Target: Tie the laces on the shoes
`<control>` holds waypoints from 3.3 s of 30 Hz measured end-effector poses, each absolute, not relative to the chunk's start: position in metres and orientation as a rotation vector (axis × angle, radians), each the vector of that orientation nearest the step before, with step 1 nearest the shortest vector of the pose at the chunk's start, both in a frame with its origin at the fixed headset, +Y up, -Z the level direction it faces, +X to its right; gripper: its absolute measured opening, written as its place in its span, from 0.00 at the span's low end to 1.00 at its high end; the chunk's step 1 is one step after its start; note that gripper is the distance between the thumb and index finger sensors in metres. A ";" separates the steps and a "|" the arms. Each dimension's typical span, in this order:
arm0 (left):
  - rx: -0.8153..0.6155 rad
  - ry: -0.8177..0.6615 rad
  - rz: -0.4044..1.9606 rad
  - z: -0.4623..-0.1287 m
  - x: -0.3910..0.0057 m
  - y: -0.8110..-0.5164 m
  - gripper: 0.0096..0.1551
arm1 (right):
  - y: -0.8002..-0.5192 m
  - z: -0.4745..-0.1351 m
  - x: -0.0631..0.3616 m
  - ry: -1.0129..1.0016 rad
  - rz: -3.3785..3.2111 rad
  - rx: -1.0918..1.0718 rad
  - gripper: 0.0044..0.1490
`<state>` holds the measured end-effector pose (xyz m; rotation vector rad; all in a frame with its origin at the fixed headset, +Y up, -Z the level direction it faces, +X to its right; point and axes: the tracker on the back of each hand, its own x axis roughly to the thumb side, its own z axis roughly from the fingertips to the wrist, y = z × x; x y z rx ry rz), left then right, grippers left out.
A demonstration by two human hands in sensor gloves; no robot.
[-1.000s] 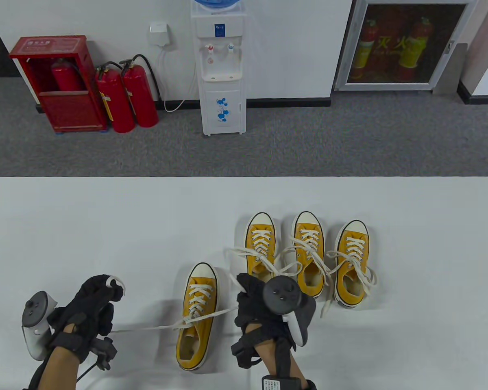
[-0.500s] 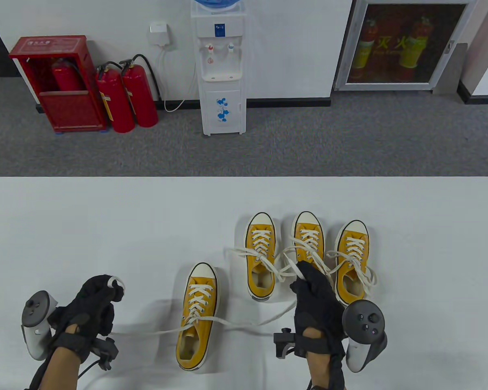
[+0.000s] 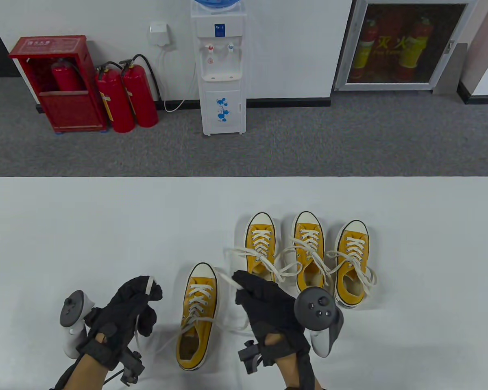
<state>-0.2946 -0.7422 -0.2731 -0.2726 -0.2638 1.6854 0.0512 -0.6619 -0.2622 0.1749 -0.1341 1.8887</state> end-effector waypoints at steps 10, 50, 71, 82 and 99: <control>-0.388 -0.394 1.592 -0.270 -0.269 -0.746 0.43 | -0.662 -0.276 -0.031 -0.042 1.799 0.285 0.26; -0.384 -0.345 1.554 -0.271 -0.277 -0.749 0.22 | -0.718 -0.288 -0.029 0.117 1.922 0.388 0.26; -0.281 -0.078 1.805 -0.270 -0.299 -0.759 0.21 | -0.704 -0.271 -0.038 0.108 1.995 0.610 0.27; -0.219 -0.089 1.880 -0.270 -0.304 -0.753 0.24 | -0.715 -0.270 -0.047 0.118 2.198 0.652 0.27; -0.159 -0.353 1.569 -0.266 -0.288 -0.726 0.29 | -0.731 -0.275 -0.049 0.181 2.069 0.499 0.31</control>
